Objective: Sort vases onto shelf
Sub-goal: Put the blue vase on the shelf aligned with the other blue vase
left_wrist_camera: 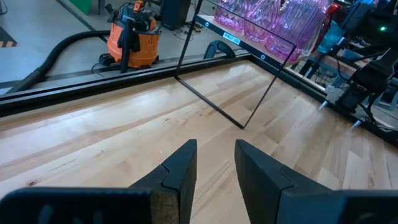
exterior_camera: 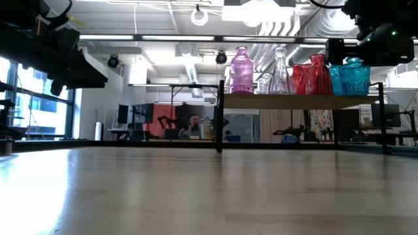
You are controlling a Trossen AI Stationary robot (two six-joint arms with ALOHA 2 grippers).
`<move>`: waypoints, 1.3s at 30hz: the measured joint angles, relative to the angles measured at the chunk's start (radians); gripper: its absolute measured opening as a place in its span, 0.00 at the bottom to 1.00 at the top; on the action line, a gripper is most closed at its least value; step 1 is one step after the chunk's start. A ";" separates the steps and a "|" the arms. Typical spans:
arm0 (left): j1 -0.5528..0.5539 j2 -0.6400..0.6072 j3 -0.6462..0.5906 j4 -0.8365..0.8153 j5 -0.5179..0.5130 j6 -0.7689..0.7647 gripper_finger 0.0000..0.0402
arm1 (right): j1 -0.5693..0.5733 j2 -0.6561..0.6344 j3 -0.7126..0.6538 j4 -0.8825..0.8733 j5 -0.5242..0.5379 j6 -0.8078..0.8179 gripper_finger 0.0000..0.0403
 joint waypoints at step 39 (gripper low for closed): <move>0.000 0.000 0.000 0.000 0.000 0.000 0.25 | 0.000 -0.140 0.000 0.343 -0.010 -0.485 0.99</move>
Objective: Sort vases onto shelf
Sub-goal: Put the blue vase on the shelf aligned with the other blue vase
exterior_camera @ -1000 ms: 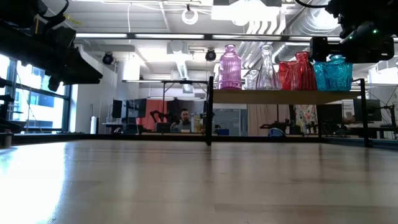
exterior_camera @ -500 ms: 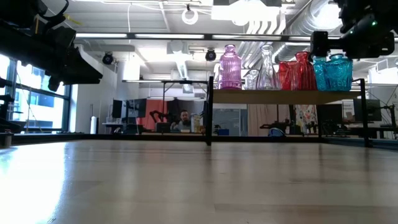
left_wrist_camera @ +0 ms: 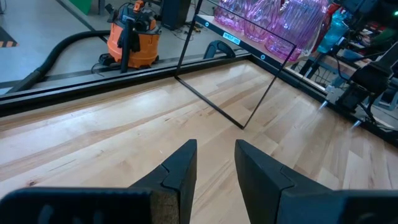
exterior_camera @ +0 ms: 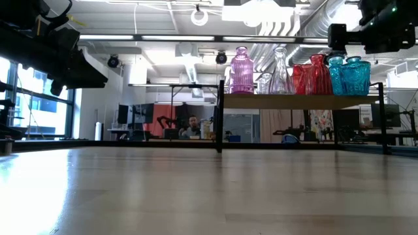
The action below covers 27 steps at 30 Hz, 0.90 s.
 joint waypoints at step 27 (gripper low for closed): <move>0.000 0.000 0.000 0.000 0.000 0.000 0.25 | 0.000 -0.169 0.000 0.357 -0.200 -0.404 0.96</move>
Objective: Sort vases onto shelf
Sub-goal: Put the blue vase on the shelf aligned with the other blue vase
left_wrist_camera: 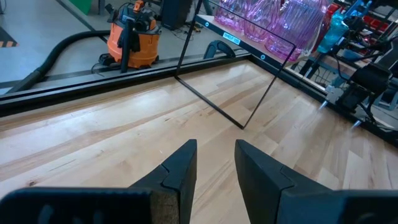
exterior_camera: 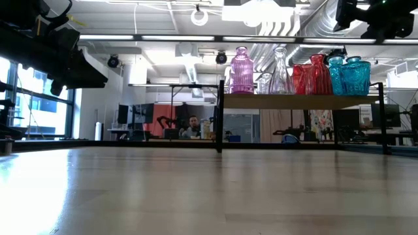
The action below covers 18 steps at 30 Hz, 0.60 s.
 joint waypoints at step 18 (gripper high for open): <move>0.000 0.000 0.000 0.000 0.000 0.000 0.25 | 0.126 -0.051 0.000 -0.005 -0.048 -0.028 0.70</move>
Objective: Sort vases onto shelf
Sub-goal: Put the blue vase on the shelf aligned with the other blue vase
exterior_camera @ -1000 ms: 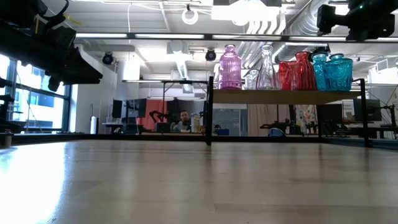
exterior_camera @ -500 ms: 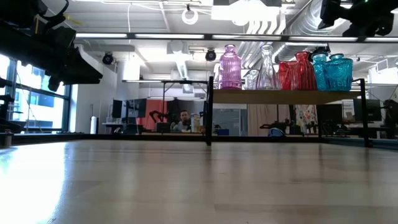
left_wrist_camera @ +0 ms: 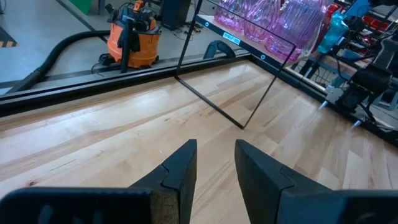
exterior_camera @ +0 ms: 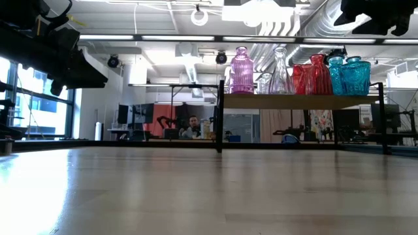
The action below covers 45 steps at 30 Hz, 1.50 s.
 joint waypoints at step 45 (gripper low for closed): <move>0.000 0.000 0.000 0.000 0.000 0.000 0.25 | 0.576 -0.028 0.000 0.001 0.312 0.161 0.00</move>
